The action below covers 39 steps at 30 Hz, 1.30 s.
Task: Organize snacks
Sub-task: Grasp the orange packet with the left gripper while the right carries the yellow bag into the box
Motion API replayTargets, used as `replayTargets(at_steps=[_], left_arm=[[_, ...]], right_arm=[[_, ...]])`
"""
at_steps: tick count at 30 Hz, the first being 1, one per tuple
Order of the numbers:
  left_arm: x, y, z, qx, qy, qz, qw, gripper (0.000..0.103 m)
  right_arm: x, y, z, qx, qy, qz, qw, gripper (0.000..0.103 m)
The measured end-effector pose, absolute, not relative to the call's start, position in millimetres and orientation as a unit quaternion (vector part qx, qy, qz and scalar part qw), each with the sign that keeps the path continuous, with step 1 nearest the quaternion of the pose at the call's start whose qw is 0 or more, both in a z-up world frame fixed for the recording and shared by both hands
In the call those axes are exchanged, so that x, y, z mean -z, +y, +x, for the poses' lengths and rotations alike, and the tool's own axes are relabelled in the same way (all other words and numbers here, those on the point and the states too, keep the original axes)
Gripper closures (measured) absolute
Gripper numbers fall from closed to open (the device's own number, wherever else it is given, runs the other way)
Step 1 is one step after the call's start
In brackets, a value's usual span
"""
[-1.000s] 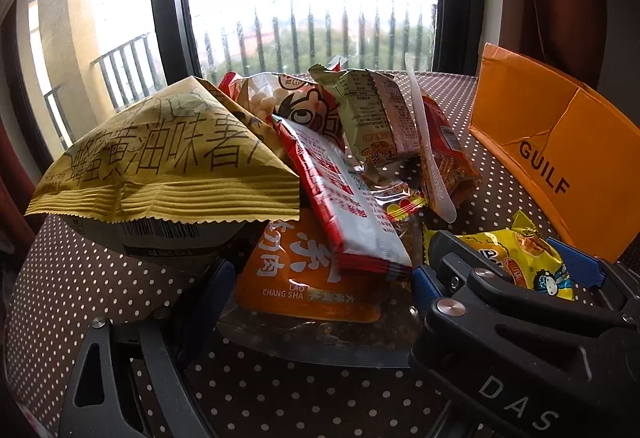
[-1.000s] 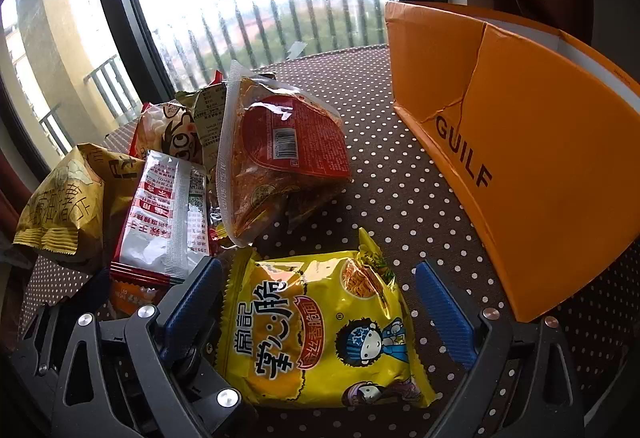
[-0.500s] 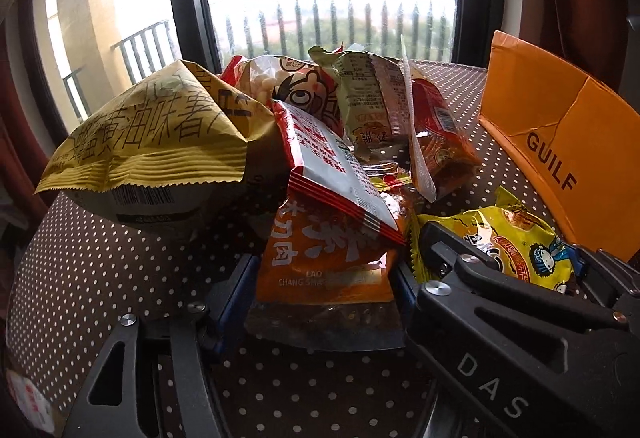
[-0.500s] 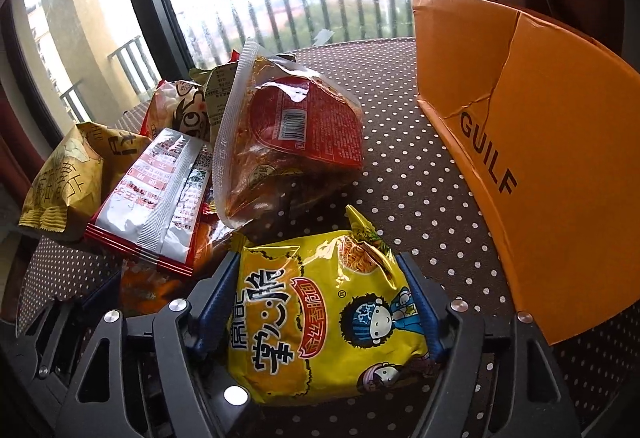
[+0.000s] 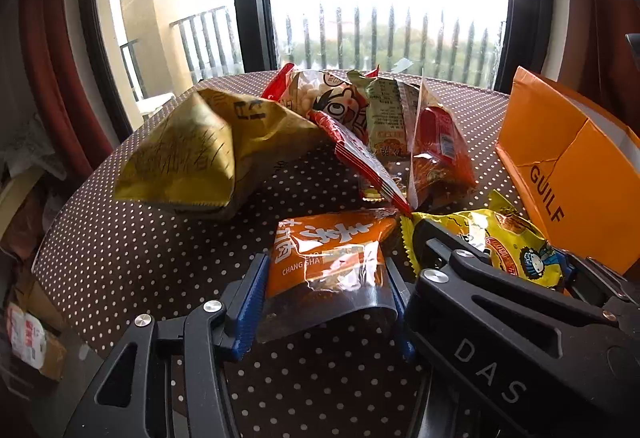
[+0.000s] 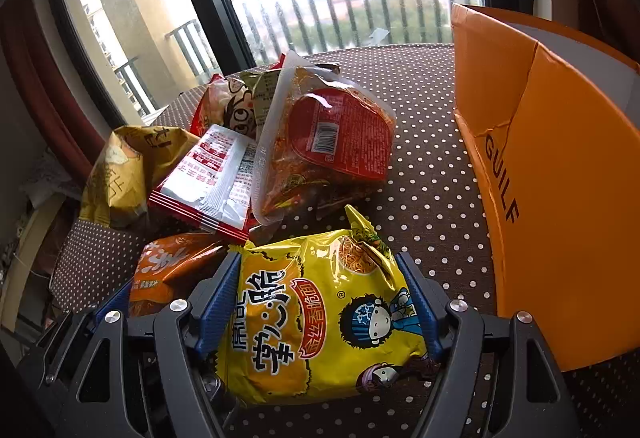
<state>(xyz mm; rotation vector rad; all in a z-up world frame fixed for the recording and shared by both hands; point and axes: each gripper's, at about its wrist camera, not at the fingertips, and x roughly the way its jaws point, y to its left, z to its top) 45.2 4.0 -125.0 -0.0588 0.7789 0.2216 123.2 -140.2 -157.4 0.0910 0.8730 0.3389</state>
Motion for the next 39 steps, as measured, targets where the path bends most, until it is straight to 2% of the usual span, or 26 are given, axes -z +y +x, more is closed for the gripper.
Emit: replayTargets(at_steps=[11, 29, 39], left_arm=[[89.1, 4.5, 36.8, -0.059, 0.337, -0.009, 0.939, 0.052], [10.3, -9.1, 47.0, -0.011, 0.266, -0.017, 0.964, 0.052], [-13.6, -28.2, 55.4, 0.014, 0.242, -0.025, 0.97, 0.052]], right_arm=[[155.0, -134.1, 114.0, -0.133, 0.37, 0.054, 0.918, 0.026], [78.1, -146.3, 115.1, -0.088, 0.289, 0.051, 0.952, 0.026], [46.2, -170.1, 118.0, -0.069, 0.254, 0.054, 0.963, 0.026]])
